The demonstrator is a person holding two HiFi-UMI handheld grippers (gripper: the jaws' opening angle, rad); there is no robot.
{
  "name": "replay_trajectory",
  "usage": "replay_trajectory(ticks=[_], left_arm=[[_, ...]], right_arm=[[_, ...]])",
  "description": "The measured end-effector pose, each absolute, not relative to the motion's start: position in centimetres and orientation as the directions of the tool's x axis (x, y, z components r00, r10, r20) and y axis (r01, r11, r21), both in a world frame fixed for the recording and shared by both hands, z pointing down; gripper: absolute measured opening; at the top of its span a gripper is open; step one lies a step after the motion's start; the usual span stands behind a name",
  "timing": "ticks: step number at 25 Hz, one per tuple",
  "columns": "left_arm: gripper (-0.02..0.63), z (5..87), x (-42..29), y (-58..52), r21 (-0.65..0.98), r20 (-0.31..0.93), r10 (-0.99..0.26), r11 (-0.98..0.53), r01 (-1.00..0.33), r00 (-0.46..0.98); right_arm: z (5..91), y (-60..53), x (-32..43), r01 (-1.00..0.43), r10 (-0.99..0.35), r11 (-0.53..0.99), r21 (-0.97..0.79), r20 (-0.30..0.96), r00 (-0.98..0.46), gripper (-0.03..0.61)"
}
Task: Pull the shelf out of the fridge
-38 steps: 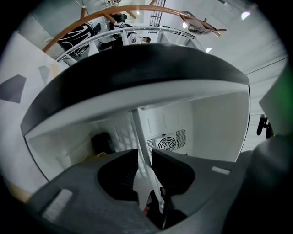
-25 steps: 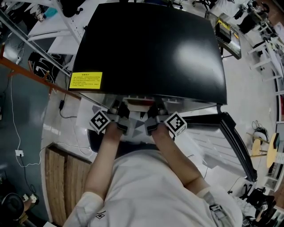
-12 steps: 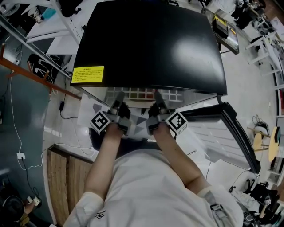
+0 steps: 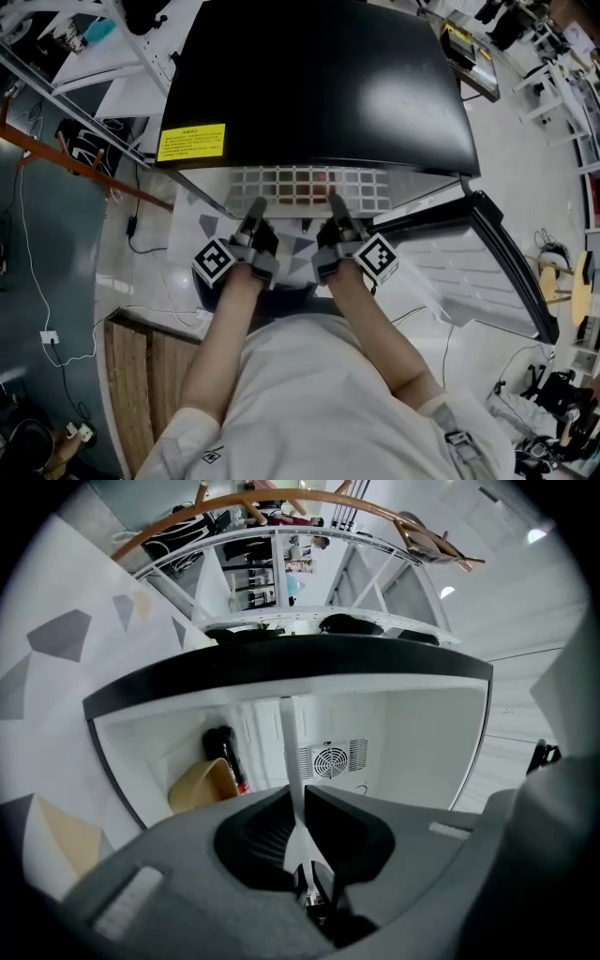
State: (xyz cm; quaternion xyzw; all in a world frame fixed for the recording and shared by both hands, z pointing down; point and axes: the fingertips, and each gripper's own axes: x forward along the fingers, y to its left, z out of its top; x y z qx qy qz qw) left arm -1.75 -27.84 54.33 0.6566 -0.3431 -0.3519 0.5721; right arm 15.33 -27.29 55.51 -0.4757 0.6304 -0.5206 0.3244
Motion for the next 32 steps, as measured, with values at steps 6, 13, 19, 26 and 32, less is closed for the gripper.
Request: replay_trajectory(ticks=[6, 13, 19, 26, 32], left_arm=[[0.037, 54.7, -2.0, -26.3, 0.994, -0.059, -0.837, -0.098, -0.042, 0.544], [0.034, 54.7, -2.0, -24.6, 0.996, -0.064, -0.822, -0.084, -0.01, 0.566], [0.034, 54.6, -2.0, -23.8, 0.997, -0.069, -0.807, -0.078, 0.01, 0.586], [0.034, 54.6, -2.0, -22.6, 0.997, -0.072, -0.792, -0.072, 0.025, 0.606], [0.034, 54.6, -2.0, -21.2, 0.997, -0.08, -0.766, -0.07, 0.041, 0.638]], right_arm=[[55.5, -25.7, 15.3, -0.255, -0.946, 0.005, -0.967, 0.079, -0.315, 0.049], [55.6, -24.0, 15.2, -0.256, -0.952, -0.014, -0.967, 0.091, -0.291, 0.049], [55.5, -23.1, 15.0, -0.234, -0.958, -0.02, -0.972, 0.086, -0.273, 0.048], [55.6, -21.8, 15.1, -0.24, -0.966, -0.035, -0.97, 0.095, -0.241, 0.046], [55.8, -20.3, 15.1, -0.238, -0.976, -0.038, -0.97, 0.087, -0.198, 0.041]])
